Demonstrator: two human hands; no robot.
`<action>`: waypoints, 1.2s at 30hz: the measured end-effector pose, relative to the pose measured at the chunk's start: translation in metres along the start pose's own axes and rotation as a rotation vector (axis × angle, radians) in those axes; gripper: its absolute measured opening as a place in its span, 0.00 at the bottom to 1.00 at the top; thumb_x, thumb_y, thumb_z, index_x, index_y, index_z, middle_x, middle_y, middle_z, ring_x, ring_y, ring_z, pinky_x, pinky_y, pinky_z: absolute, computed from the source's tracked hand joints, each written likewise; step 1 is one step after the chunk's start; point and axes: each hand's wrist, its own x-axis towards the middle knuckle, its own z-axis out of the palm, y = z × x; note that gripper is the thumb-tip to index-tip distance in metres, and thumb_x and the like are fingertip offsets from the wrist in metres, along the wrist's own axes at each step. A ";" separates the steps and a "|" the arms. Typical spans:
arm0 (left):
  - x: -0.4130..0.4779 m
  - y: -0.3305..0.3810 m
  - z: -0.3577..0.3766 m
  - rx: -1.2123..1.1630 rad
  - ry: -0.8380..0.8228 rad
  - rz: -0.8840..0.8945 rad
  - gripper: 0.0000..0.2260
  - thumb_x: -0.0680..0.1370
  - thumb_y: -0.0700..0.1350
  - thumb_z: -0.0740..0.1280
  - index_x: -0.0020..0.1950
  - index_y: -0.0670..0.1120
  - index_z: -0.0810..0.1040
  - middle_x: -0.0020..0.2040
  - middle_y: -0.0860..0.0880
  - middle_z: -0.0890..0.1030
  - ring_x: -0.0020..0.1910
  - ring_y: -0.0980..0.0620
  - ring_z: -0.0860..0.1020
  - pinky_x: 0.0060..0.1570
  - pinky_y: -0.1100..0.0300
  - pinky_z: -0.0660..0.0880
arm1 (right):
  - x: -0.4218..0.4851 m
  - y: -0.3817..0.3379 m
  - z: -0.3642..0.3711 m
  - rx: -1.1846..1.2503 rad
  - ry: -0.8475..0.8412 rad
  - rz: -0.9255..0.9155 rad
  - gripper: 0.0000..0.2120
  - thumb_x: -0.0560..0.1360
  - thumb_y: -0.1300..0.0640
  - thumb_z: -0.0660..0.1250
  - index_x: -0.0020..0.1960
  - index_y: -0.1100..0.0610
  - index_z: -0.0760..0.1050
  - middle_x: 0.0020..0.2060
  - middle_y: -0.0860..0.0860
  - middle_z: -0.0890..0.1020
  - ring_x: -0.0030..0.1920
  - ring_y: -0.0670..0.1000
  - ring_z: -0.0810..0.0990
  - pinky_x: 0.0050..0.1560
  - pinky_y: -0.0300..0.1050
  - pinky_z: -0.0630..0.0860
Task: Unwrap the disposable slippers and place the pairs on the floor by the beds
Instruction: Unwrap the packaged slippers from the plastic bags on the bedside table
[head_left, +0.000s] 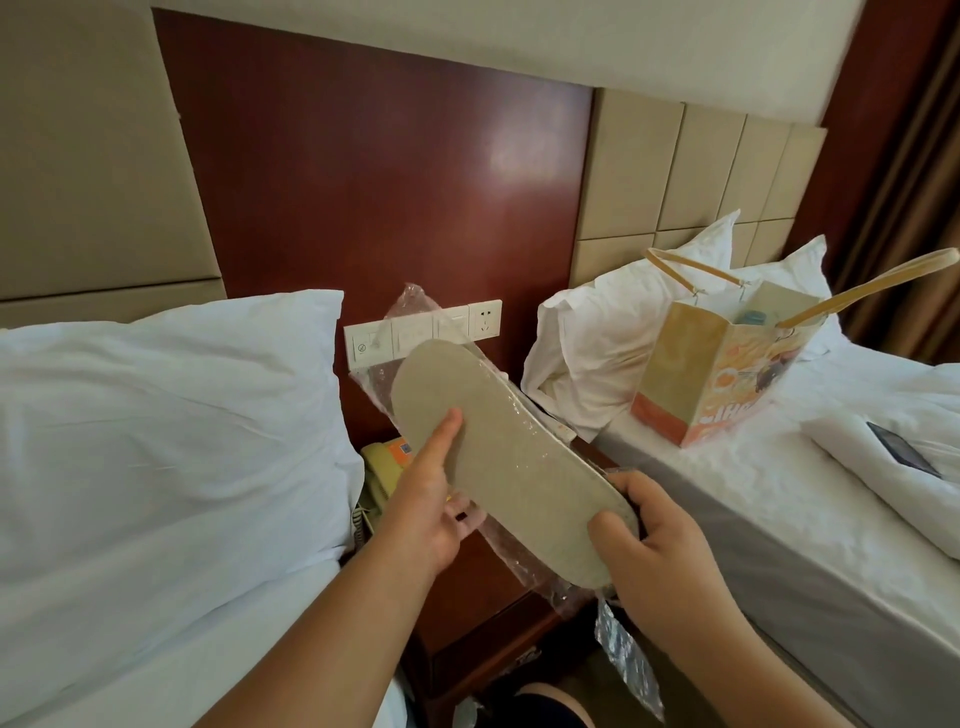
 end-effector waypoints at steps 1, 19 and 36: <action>0.000 -0.001 -0.001 -0.055 -0.060 0.007 0.26 0.66 0.54 0.79 0.60 0.49 0.76 0.53 0.43 0.84 0.51 0.41 0.83 0.54 0.37 0.76 | 0.001 0.000 -0.001 0.072 -0.039 0.046 0.14 0.71 0.57 0.63 0.48 0.38 0.76 0.38 0.45 0.81 0.35 0.53 0.81 0.29 0.51 0.80; 0.019 0.013 -0.009 0.017 -0.121 0.042 0.23 0.68 0.51 0.77 0.59 0.43 0.78 0.52 0.41 0.84 0.49 0.41 0.83 0.42 0.45 0.80 | 0.020 0.018 -0.020 0.355 -0.214 0.291 0.20 0.62 0.52 0.82 0.53 0.44 0.83 0.49 0.53 0.87 0.47 0.59 0.86 0.52 0.63 0.81; 0.033 -0.003 -0.005 0.085 -0.011 0.004 0.24 0.65 0.48 0.80 0.57 0.43 0.78 0.46 0.42 0.85 0.45 0.42 0.84 0.44 0.43 0.81 | 0.025 0.040 -0.025 0.302 -0.200 0.303 0.23 0.55 0.47 0.83 0.49 0.41 0.83 0.45 0.48 0.87 0.42 0.54 0.87 0.39 0.49 0.82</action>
